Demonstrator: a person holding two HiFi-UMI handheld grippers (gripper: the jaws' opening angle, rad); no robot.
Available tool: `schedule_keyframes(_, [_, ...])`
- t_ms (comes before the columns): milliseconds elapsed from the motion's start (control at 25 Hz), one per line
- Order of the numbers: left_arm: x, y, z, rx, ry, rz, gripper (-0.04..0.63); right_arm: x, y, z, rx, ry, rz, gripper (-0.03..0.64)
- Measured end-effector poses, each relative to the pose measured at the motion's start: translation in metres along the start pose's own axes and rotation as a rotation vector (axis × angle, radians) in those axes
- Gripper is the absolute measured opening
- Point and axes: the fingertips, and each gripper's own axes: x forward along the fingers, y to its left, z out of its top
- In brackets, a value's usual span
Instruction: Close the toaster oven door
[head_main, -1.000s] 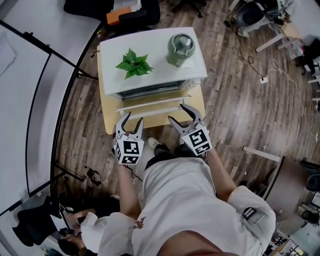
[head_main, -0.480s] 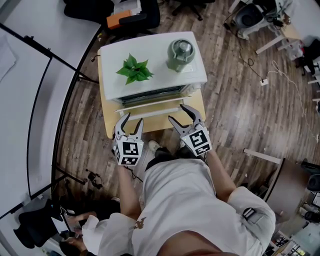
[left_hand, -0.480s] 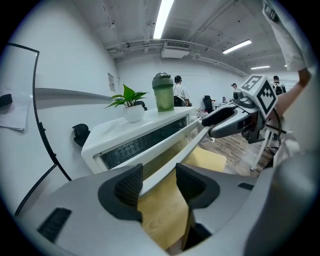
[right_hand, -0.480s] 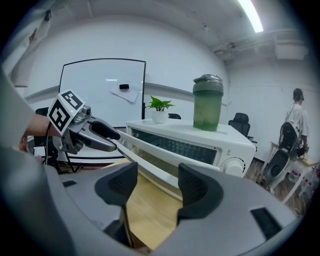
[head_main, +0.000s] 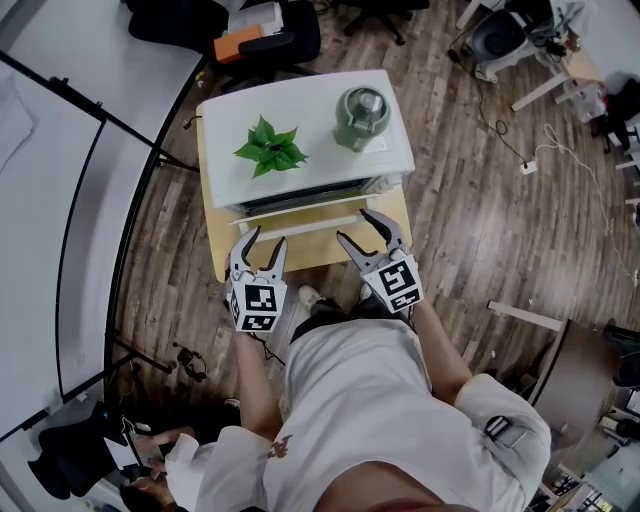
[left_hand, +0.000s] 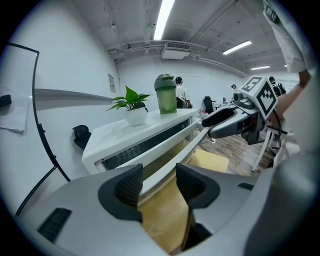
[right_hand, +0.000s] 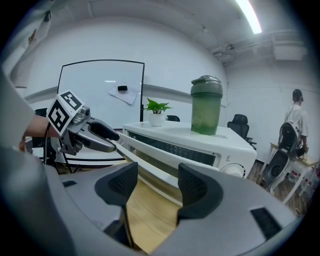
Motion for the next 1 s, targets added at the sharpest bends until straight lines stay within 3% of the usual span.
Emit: schedule_keyframes(1000, [0.013,0.019,0.017,0.001,-0.021,0.007,0.202,0.016,-0.017,0.017,0.006,-0.031,-0.015,0.258])
